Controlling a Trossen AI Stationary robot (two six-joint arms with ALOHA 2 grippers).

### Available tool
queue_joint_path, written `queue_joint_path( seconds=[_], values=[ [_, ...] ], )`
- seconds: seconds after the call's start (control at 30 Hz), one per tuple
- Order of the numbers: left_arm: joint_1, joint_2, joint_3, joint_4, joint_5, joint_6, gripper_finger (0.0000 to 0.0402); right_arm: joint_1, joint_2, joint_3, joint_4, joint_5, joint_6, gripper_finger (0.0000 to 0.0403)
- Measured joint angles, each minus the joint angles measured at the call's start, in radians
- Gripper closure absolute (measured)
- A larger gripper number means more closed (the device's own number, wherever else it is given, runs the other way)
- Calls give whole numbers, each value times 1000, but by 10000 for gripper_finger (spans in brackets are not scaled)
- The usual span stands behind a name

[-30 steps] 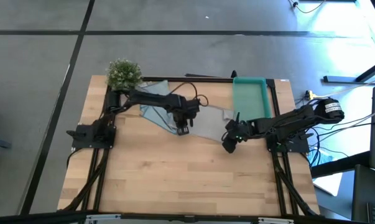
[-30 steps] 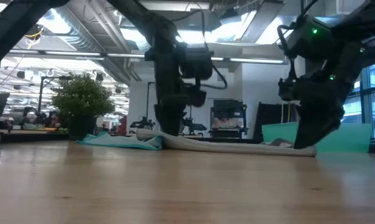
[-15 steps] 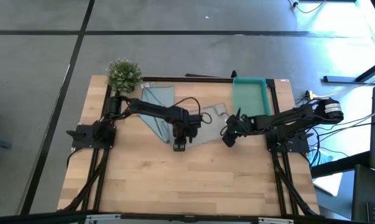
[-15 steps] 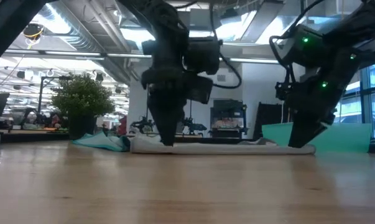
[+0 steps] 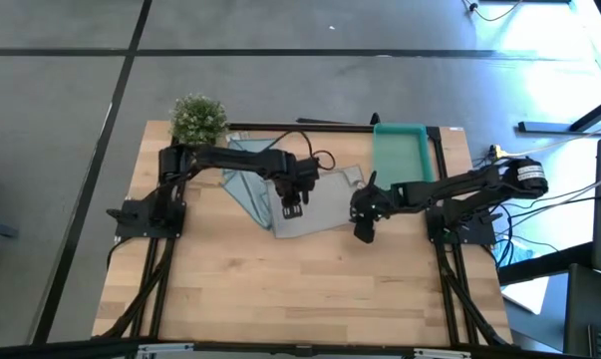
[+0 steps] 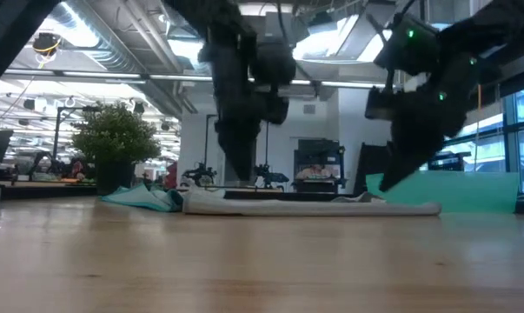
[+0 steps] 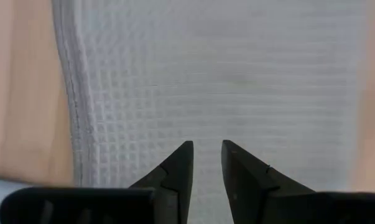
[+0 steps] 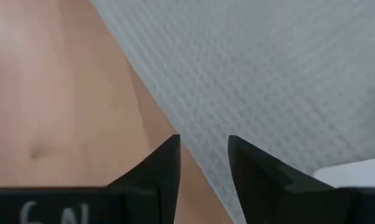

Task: Roll microfiber towels into tight, uniform cylinder then place into a basket
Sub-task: Fold the gray towel

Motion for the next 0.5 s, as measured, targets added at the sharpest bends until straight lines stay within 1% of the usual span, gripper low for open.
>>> queue_joint_path(
  seconds=[0.07,0.13,0.23,0.33,0.5],
  values=[
    [12,7,-33,7,5,-43,323,-7,22,-5,-16,14,-3,267],
    [18,15,-58,58,25,-77,323,-15,46,-5,-34,55,-3,267],
    [17,15,-90,46,45,-81,323,-35,74,-5,-32,101,-10,267],
    [3,10,-116,71,75,-81,323,-64,103,-1,-10,100,-57,267],
    [-53,10,-128,65,164,-82,323,-121,122,-1,42,98,-108,267]
  ],
)
